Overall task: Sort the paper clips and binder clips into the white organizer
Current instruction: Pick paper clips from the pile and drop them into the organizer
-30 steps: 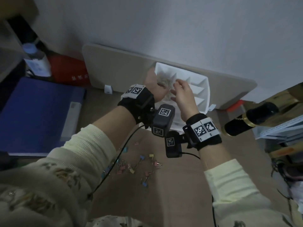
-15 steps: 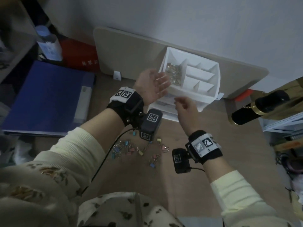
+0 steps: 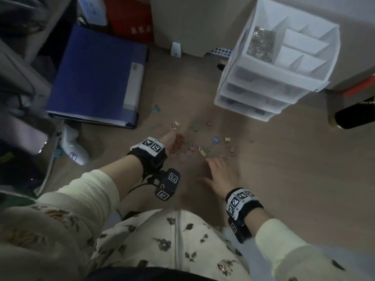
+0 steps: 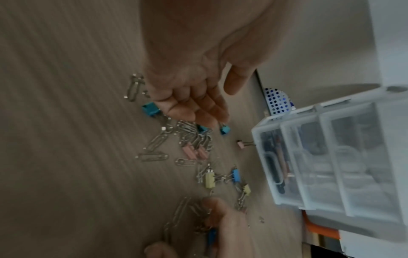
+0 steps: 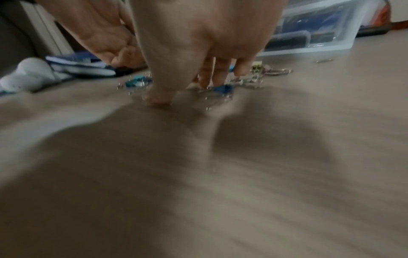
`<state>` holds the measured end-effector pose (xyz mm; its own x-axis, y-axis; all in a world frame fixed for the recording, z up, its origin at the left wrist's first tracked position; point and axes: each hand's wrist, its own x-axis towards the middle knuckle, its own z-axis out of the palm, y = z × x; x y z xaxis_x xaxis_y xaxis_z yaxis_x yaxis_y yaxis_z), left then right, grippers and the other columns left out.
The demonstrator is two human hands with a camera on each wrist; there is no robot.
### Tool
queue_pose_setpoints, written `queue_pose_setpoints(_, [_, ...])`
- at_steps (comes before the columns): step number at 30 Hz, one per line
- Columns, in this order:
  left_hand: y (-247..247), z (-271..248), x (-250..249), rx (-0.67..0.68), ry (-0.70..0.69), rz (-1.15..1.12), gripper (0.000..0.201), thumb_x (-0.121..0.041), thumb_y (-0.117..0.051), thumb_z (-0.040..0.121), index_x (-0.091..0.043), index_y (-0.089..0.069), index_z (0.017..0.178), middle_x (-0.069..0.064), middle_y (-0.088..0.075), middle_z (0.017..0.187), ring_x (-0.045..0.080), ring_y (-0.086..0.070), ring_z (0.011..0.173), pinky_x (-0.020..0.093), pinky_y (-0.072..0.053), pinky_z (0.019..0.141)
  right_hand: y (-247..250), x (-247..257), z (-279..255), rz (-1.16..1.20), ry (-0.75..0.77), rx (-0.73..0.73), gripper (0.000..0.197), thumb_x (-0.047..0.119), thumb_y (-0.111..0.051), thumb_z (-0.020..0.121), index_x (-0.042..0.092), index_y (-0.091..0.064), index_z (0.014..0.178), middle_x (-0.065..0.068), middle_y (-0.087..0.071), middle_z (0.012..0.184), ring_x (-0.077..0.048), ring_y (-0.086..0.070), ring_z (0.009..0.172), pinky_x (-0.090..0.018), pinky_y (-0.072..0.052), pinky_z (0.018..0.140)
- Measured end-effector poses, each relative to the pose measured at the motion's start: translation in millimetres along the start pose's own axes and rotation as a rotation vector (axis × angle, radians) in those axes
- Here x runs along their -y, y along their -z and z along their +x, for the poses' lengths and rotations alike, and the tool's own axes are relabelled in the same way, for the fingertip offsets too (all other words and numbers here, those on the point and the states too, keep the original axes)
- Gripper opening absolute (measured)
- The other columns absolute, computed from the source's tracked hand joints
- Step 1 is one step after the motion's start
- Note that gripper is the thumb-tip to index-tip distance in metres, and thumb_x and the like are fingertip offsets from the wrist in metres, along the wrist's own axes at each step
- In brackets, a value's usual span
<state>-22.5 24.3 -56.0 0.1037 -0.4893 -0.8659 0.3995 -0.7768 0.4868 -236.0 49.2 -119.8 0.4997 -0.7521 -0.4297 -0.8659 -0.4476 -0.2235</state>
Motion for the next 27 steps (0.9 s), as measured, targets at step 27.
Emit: queue_pose_setpoints(27, [24, -1, 30, 0.302, 0.034, -0.140, 0.029, -0.027, -0.035, 0.097, -0.011, -0.054, 0.083, 0.005, -0.051, 0.076, 0.015, -0.048, 0.066, 0.025, -0.038, 0.062, 48, 83, 29, 0.247, 0.375, -0.431, 0.025, 0.023, -0.057, 0.089, 0.015, -0.069, 0.109, -0.001, -0.071, 0.095, -0.021, -0.065, 0.086, -0.035, -0.048, 0.075])
